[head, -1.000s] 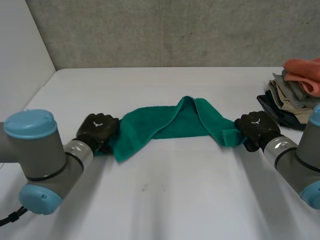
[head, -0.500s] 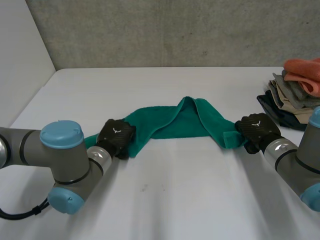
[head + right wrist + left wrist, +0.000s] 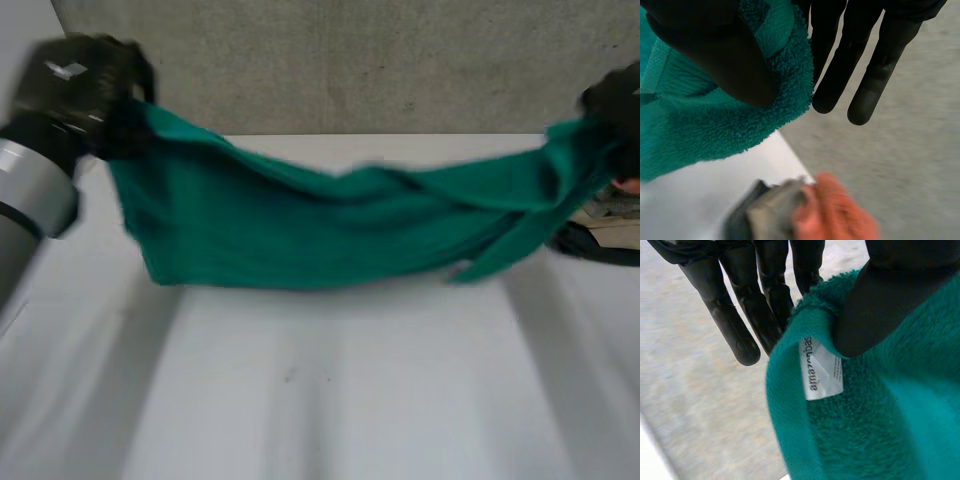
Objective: Fold the laundry.
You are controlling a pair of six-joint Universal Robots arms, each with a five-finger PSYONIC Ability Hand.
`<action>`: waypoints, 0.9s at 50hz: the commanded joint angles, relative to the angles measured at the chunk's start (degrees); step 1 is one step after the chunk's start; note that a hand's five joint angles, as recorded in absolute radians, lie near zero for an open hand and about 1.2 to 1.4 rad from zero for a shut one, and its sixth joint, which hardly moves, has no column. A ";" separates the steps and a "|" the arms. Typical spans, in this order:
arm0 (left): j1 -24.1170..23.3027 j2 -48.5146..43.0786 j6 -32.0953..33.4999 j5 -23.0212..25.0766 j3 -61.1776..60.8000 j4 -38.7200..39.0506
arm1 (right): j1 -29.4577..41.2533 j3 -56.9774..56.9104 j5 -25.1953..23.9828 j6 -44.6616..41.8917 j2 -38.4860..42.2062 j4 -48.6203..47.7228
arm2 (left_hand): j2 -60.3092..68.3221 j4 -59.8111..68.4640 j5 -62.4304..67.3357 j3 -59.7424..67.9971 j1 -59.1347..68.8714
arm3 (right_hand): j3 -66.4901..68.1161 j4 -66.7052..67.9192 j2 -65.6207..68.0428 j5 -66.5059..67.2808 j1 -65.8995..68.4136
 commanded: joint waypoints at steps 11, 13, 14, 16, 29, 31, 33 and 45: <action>8.91 -19.54 4.76 6.96 9.90 -15.14 | 1.29 -7.33 1.25 -0.76 13.13 7.75 | 11.35 11.33 15.06 11.70 14.20 | 11.48 11.19 12.59 12.63 15.60; 7.68 -24.89 5.20 5.74 14.01 -11.91 | 1.73 -8.65 2.22 -0.23 16.21 6.26 | 11.35 11.33 15.06 11.70 14.20 | 11.48 11.19 12.59 12.63 15.60; 7.32 -26.31 5.29 5.03 15.60 -10.49 | 1.90 -9.53 2.74 0.03 17.36 5.29 | 11.35 11.33 15.06 11.70 14.20 | 11.48 11.19 12.59 12.63 15.60; 6.45 -28.86 5.20 2.93 20.16 -5.50 | 2.34 -13.13 5.29 1.08 20.97 0.03 | 11.35 11.33 15.06 11.70 14.20 | 11.48 11.19 12.59 12.63 15.60; 3.54 -24.57 4.76 -4.46 29.77 32.67 | 5.60 -12.27 12.68 17.61 18.35 -49.91 | 11.35 11.33 15.06 11.70 14.20 | 11.48 11.19 12.59 12.63 15.60; 3.45 -24.13 4.76 -4.82 28.55 30.93 | 5.69 -11.38 12.68 17.44 17.11 -47.73 | 11.35 11.33 15.06 11.70 14.20 | 11.48 11.19 12.59 12.63 15.60; 3.45 -24.13 4.59 -4.82 26.88 29.43 | 5.60 -10.60 12.24 17.43 16.15 -41.69 | 11.35 11.33 15.06 11.70 14.20 | 11.48 11.19 12.59 12.63 15.60; 3.28 -29.92 3.62 -4.56 5.96 26.96 | 4.89 -2.34 -4.27 15.24 28.52 -21.35 | 11.35 11.33 15.06 11.70 14.20 | 11.48 11.19 12.59 12.63 15.60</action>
